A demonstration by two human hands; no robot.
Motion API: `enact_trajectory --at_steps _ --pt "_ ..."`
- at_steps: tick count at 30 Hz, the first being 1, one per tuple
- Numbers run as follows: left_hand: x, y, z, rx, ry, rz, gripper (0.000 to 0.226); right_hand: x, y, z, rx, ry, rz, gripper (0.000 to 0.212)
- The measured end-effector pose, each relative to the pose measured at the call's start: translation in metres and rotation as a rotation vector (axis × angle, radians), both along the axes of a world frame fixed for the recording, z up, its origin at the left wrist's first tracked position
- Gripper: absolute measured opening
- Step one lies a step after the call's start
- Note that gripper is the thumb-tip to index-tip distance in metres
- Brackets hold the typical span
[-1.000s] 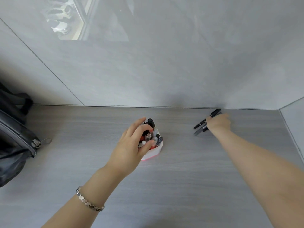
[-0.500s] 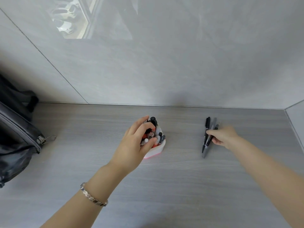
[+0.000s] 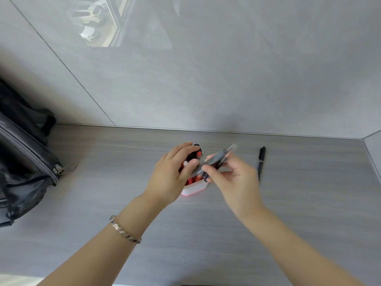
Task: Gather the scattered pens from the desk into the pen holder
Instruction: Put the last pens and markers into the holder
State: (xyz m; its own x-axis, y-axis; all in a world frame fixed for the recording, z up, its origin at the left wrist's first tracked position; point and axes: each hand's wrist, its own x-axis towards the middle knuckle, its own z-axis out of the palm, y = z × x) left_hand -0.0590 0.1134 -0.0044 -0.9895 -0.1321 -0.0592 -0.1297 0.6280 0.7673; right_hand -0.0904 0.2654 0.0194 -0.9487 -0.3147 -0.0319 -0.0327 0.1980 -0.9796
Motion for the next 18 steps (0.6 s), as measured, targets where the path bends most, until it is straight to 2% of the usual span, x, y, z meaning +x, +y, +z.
enact_trajectory --at_steps 1,3,6,8,11,13,15,18 --pt "0.001 -0.001 0.001 0.021 -0.015 0.000 0.052 0.001 -0.004 -0.006 0.081 0.076 0.018 0.006" --pt "0.004 -0.002 0.004 0.114 -0.050 0.013 0.046 0.004 -0.012 -0.017 0.219 0.228 0.042 0.010" --pt "0.005 -0.004 0.008 0.244 -0.052 0.066 0.034 0.011 -0.020 -0.022 0.296 0.282 0.105 0.007" --pt "0.007 -0.007 0.010 0.229 -0.022 0.058 0.028 0.013 -0.015 -0.019 0.276 0.222 0.099 0.012" --pt "0.011 -0.009 0.015 0.130 0.146 -0.054 0.031 0.007 0.008 -0.005 0.157 0.058 -0.029 0.039" --pt "0.013 -0.008 0.010 -0.055 0.311 -0.173 0.031 0.002 0.026 0.000 0.108 0.010 -0.087 0.048" --pt "0.012 -0.003 0.002 -0.264 0.427 -0.244 0.025 0.000 0.042 0.006 0.054 -0.032 -0.117 0.043" --pt "0.008 0.003 -0.009 -0.341 0.493 -0.248 0.019 0.005 0.059 0.011 -0.020 -0.059 -0.131 0.018"
